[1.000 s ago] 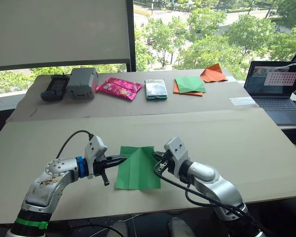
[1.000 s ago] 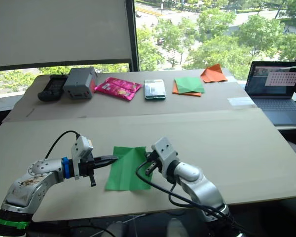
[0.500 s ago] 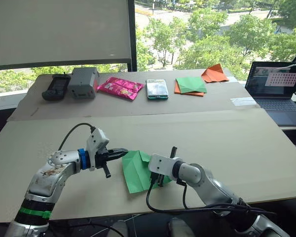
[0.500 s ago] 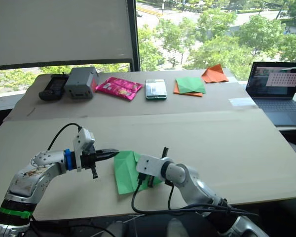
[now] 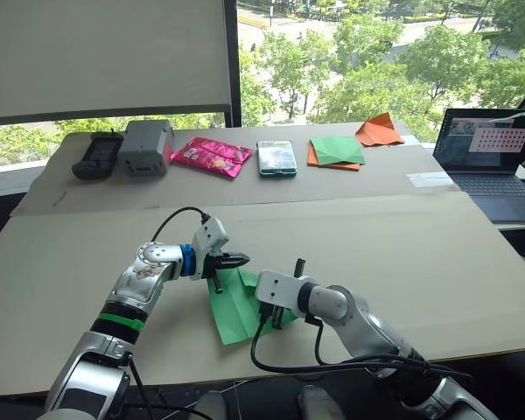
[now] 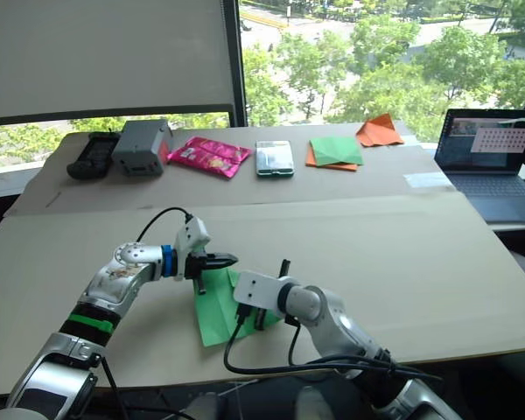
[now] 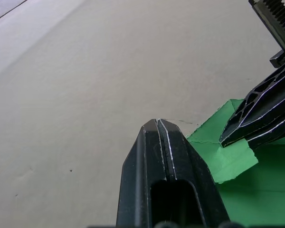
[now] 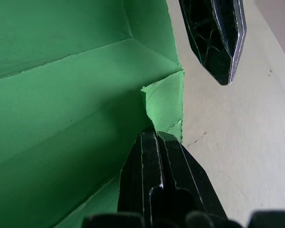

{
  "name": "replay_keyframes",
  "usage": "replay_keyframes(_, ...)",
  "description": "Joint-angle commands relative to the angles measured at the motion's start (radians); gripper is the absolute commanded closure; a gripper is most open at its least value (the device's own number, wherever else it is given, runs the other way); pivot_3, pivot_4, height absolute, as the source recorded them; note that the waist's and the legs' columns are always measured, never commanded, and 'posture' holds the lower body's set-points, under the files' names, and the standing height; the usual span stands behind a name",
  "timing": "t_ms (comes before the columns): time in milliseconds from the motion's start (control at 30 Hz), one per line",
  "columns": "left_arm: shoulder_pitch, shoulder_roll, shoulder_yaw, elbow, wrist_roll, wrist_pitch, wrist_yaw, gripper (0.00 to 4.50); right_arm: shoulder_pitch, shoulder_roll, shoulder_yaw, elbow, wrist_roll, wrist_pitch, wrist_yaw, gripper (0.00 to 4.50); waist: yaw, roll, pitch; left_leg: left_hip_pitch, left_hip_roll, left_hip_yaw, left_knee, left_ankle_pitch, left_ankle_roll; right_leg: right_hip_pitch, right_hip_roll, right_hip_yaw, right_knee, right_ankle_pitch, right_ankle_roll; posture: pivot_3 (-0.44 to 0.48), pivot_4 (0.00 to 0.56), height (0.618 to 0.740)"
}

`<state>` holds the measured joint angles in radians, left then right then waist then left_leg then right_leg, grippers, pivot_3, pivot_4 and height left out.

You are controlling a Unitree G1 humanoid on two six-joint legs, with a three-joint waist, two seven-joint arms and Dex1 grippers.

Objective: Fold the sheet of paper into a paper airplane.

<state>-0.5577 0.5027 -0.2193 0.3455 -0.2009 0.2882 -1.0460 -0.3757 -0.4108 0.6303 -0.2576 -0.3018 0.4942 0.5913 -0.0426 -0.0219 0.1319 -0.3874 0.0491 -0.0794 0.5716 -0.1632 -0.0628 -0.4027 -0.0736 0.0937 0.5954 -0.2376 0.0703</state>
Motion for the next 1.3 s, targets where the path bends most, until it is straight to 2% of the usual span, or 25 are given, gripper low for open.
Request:
replay_keyframes(33,-0.017,0.0,-0.002,0.015,0.023,-0.038,-0.019,4.5,0.003,0.003,-0.028,-0.007,-0.014,0.021,0.008,4.47,0.001,0.0,0.0,0.0,0.0,0.0,0.0,0.0,0.0,0.0,0.0,0.0,0.0,0.0,0.0,0.0,0.15,0.732)
replay_keyframes(733,-0.007,-0.007,-0.07,0.092,0.171,-0.109,-0.03,4.5,0.02,0.011,-0.039,-0.056,-0.036,0.065,0.043,4.47,0.011,0.001,-0.001,0.001,0.0,0.0,0.001,0.0,0.0,0.001,0.0,0.0,0.0,0.0,0.0,0.0,0.15,0.732)
replay_keyframes(900,0.002,0.004,-0.074,0.1,0.177,-0.129,-0.046,4.5,0.031,0.014,-0.068,-0.09,-0.003,0.089,0.068,2.9,0.009,0.001,-0.002,0.002,0.0,0.0,0.001,0.0,0.0,0.002,0.0,0.0,0.0,0.0,0.0,0.0,0.15,0.732)
replay_keyframes(967,0.003,0.002,-0.075,0.102,0.178,-0.131,-0.046,4.5,0.032,0.055,-0.133,-0.13,0.07,0.127,0.084,2.26,0.008,0.001,-0.002,0.002,0.0,0.0,0.001,0.0,0.0,0.002,0.0,0.0,0.0,0.0,0.0,0.0,0.15,0.732)
replay_keyframes(1100,0.003,-0.002,-0.075,0.104,0.18,-0.133,-0.043,4.5,0.0,0.139,-0.263,-0.189,0.228,0.207,0.114,2.26,0.004,0.001,-0.002,0.002,0.0,0.0,0.001,0.0,0.0,0.003,0.0,0.0,0.001,0.0,0.0,0.0,0.15,0.732)
replay_keyframes(1200,0.005,-0.004,-0.076,0.106,0.182,-0.136,-0.038,4.5,-0.041,0.187,-0.295,-0.136,0.26,0.247,0.081,3.12,0.004,0.001,-0.003,0.004,0.0,0.0,0.001,0.0,0.0,0.003,0.0,0.0,0.0,0.0,0.0,0.0,0.15,0.732)
replay_keyframes(1300,0.006,-0.004,-0.075,0.107,0.182,-0.137,-0.035,4.5,-0.06,0.197,-0.279,-0.071,0.258,0.245,0.054,4.19,0.004,0.002,-0.003,0.004,0.0,0.0,0.001,0.0,-0.001,0.003,0.0,0.0,0.0,0.0,0.0,0.0,0.15,0.732)
